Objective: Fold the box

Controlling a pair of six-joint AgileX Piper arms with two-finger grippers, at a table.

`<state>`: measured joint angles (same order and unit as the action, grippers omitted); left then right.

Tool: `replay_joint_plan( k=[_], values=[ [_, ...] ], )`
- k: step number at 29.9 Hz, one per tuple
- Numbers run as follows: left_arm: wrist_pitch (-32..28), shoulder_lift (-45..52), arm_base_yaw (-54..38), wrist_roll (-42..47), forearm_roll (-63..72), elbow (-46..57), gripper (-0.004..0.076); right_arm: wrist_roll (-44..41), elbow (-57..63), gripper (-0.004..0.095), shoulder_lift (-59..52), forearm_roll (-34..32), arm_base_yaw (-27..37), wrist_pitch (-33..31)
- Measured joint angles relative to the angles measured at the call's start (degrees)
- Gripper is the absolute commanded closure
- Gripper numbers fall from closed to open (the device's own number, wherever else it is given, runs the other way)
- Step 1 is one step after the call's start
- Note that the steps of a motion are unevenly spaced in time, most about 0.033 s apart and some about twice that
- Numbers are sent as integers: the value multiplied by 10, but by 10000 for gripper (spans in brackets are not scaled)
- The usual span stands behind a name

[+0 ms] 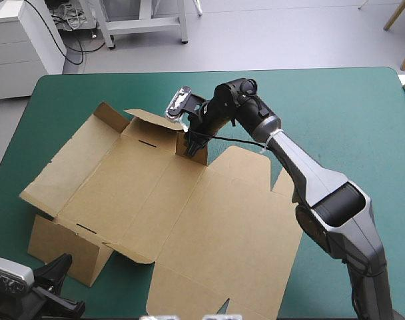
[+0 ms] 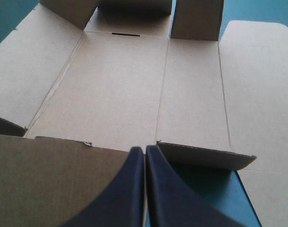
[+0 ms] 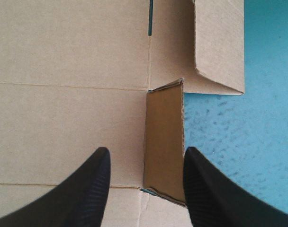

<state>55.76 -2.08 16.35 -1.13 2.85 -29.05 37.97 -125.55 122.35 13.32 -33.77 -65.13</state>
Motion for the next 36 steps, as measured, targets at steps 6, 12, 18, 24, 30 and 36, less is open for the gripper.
replay_joint_plan(
  k=[6, 12, 18, 24, 30, 36],
  values=[
    [0, 0, 0, 0, 0, 0, 731, 0, 0, 442, 10, -9, 0, 3],
    [0, 0, 0, 0, 0, 0, 731, -5, 0, 442, 14, -8, 0, 4],
    [0, 0, 0, 0, 0, 0, 731, -13, 0, 442, 14, -8, 0, 11],
    [0, 0, 0, 0, 0, 0, 731, 0, 0, 442, 16, -14, 0, 21],
    [0, 0, 0, 0, 0, 0, 731, 2, 0, 442, 31, -25, 0, 24],
    [0, 0, 0, 0, 0, 0, 731, 18, -3, 442, 52, -30, 0, 31]
  ],
)
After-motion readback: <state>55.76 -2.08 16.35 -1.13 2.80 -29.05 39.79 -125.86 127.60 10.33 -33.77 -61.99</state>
